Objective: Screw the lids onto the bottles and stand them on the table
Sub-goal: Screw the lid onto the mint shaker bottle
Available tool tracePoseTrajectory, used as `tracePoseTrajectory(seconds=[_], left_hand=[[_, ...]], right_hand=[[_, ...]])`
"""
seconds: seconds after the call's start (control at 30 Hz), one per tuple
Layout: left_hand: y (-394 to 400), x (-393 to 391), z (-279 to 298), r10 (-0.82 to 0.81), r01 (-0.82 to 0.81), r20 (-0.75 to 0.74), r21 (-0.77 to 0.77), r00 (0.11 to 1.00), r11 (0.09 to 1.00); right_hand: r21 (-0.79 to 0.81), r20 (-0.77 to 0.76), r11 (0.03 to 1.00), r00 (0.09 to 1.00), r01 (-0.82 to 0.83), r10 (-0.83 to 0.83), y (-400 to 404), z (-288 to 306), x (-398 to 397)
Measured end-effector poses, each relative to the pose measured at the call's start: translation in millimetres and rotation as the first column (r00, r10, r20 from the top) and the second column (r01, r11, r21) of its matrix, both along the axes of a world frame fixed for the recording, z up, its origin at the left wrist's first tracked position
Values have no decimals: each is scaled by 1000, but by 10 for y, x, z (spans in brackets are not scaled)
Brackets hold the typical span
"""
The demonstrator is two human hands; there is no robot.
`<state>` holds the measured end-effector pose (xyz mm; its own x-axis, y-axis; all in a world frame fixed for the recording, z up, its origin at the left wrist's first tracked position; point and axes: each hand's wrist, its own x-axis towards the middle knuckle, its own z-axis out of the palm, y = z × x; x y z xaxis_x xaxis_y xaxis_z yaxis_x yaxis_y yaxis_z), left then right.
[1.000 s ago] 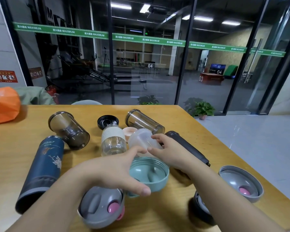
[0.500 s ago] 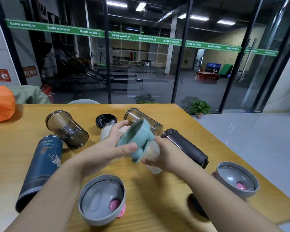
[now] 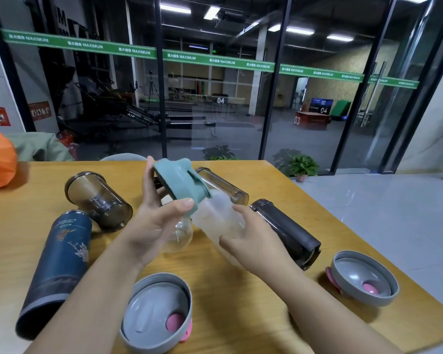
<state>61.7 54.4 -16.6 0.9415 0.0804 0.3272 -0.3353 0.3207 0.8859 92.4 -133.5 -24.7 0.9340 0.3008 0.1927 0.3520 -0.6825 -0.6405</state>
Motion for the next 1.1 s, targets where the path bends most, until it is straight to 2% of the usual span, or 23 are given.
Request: tracePoseTrajectory(seconds=[0.1, 0.17, 0.37, 0.53, 0.63, 0.77, 0.97, 1.1], left_hand=[[9, -6, 22, 31, -28, 27, -81, 999, 996], [12, -1, 42, 94, -94, -6, -157, 996, 983], [-12, 44, 75, 202, -219, -92, -252, 975, 943], [20, -9, 45, 192, -220, -117, -320, 974, 922], [66, -30, 17, 219, -249, -132, -296, 967, 922], [89, -48, -34, 204, -248, -152, -374, 967, 894], [87, -25, -63, 75, -132, -132, -504, 988, 853], [100, -51, -61, 92, -146, -136, -477, 987, 867]], right_hand=[[226, -26, 974, 1000, 6, 0, -55, 100, -8], [349, -39, 937, 999, 12, 1, -93, 154, 21], [552, -51, 834, 999, 29, -1, -163, 301, 199], [595, -159, 800, 987, 77, 24, -146, 361, 396], [638, -140, 769, 987, 30, 78, -120, 369, 439], [688, -94, 726, 991, -3, 93, -158, 292, 440], [687, -83, 726, 990, -25, 113, -244, 205, 427], [686, -78, 724, 981, -75, 176, -264, 187, 417]])
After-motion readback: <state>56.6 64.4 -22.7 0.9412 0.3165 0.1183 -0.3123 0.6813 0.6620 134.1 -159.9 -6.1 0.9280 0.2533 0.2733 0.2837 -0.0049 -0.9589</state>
